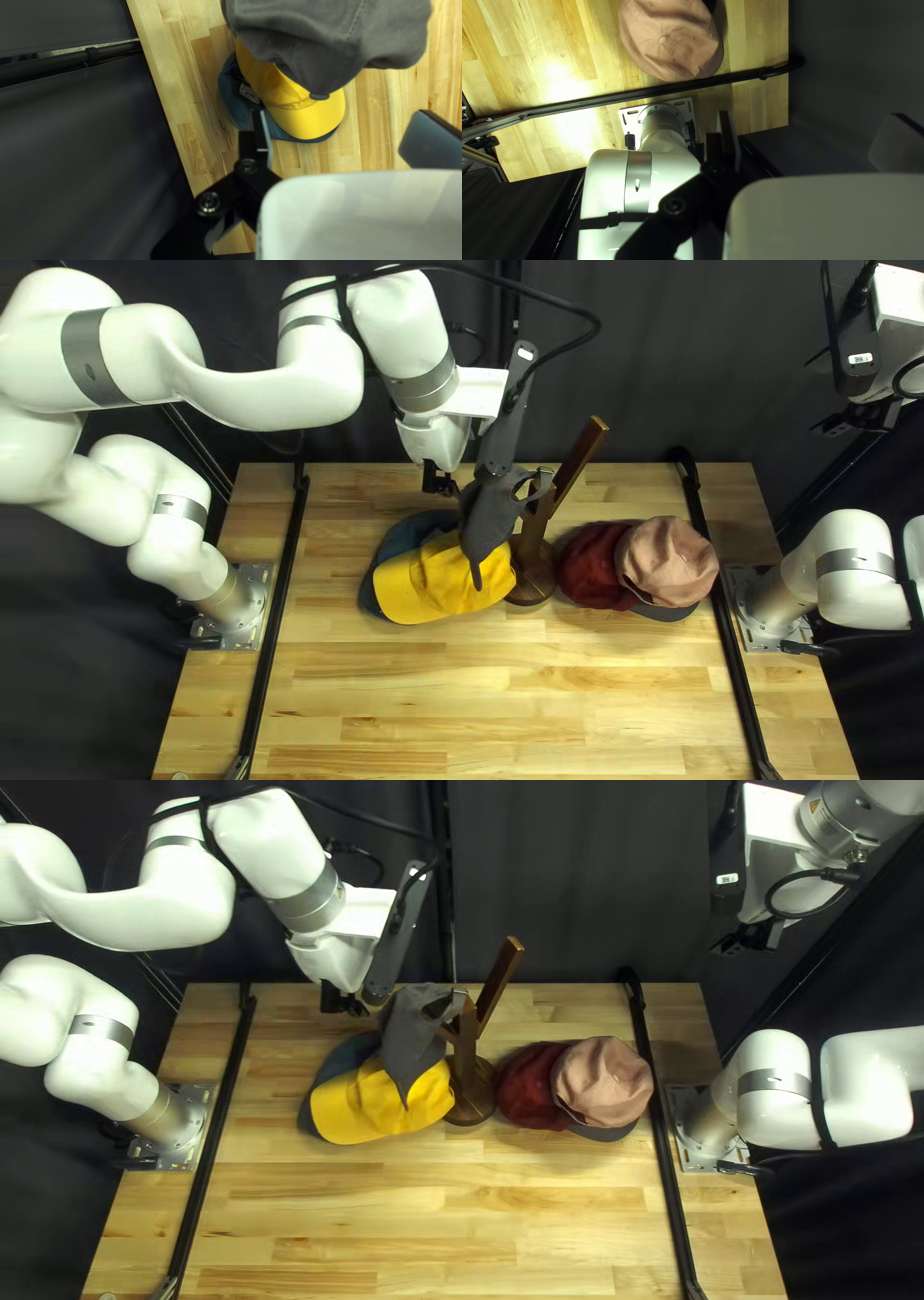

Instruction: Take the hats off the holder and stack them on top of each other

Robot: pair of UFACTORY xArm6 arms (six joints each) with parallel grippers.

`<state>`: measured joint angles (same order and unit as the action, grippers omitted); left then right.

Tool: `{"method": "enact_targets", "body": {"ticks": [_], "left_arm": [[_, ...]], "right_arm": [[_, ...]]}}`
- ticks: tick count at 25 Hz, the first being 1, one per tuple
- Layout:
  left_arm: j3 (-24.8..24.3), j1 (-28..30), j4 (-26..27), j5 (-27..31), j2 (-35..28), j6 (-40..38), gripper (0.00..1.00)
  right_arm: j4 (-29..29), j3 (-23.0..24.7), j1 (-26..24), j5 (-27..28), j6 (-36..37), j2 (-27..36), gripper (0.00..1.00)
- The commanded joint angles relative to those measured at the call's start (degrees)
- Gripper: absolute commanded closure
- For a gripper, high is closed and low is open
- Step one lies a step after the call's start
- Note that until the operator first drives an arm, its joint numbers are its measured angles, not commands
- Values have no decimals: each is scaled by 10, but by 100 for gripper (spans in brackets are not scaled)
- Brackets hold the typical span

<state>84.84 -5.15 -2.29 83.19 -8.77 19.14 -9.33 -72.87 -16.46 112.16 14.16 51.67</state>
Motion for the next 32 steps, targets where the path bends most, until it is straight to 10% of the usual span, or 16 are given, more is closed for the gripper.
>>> {"method": "enact_targets", "body": {"ticks": [1, 19, 20, 22, 32], "left_arm": [[12, -2, 7, 6, 9, 3, 0], [41, 7, 23, 13, 36, 8, 0], [40, 7, 23, 11, 36, 8, 11], [41, 8, 24, 11, 38, 8, 100], [48, 12, 20, 14, 49, 8, 100]], "right_arm": [[0, 0, 0, 0, 0, 0, 0], [0, 0, 0, 0, 0, 0, 0], [0, 0, 0, 0, 0, 0, 0], [0, 0, 0, 0, 0, 0, 0], [0, 0, 0, 0, 0, 0, 0]]}}
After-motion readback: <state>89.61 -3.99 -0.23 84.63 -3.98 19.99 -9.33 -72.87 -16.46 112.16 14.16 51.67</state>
